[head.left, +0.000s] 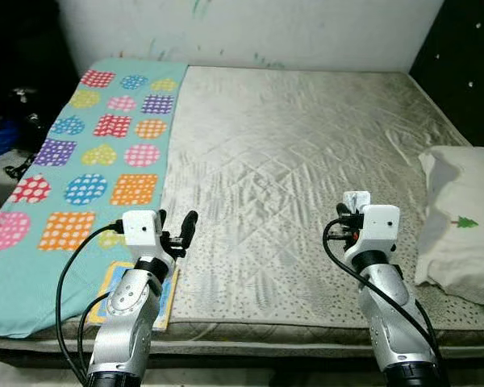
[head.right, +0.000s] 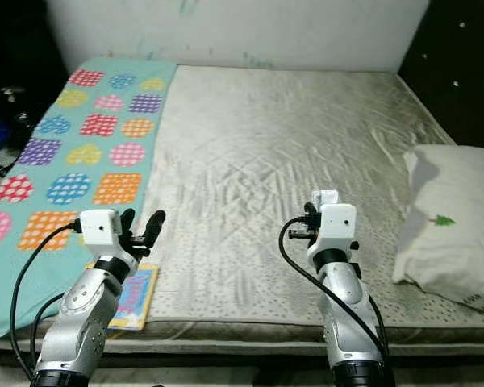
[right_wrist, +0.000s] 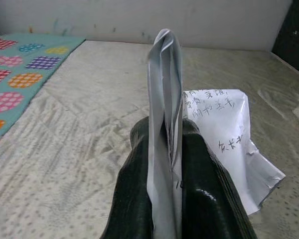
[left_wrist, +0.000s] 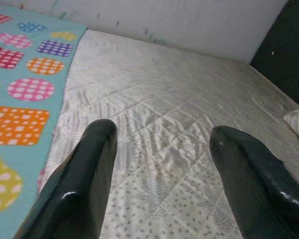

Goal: Clean up the room

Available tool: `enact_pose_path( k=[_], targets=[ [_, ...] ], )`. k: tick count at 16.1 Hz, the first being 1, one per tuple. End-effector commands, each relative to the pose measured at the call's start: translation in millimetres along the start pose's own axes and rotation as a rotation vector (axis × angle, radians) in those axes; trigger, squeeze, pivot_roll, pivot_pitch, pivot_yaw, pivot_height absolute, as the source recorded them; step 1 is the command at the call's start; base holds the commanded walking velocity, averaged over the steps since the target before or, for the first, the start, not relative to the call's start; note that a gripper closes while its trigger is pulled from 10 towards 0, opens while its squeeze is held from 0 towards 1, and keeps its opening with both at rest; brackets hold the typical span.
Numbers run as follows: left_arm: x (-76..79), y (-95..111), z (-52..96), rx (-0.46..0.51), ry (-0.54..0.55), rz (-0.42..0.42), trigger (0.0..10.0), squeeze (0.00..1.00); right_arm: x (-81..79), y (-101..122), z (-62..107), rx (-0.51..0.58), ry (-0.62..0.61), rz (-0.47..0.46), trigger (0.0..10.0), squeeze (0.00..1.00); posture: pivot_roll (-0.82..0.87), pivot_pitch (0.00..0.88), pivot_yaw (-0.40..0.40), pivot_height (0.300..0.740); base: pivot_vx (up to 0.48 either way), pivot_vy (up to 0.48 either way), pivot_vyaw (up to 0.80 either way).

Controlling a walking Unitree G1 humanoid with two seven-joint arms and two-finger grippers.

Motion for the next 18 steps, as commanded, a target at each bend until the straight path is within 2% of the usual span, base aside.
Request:
enact_pose_path(
  k=[1, 18],
  targets=[
    [-1.6, -0.9, 0.7, -0.004, 0.006, -0.002, 10.0, 0.0, 2.4, -0.4, -0.1, -0.001, -0.004, 0.007, 10.0, 0.0, -0.15, 0.09, -0.018, 0.74, 0.0, 0.322, 0.0],
    [-1.7, -1.0, -0.1, -0.005, 0.011, 0.006, 10.0, 0.0, 2.7, -2.3, 0.5, -0.01, -0.004, 0.01, 10.0, 0.0, -0.15, 0.1, -0.015, 0.74, 0.0, 0.355, 0.0]
  ],
)
Point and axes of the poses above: a point about 5 cm out from each wrist's last joint towards the gripper, its own z axis pointing back from the gripper into the wrist, its own y axis along the axis of the wrist's last joint, x = y × z, the point moved 2 cm from there along -z, pointing out of the wrist towards the gripper, and after that the axes turned 15 degrees about z, right-handed, at the moved point
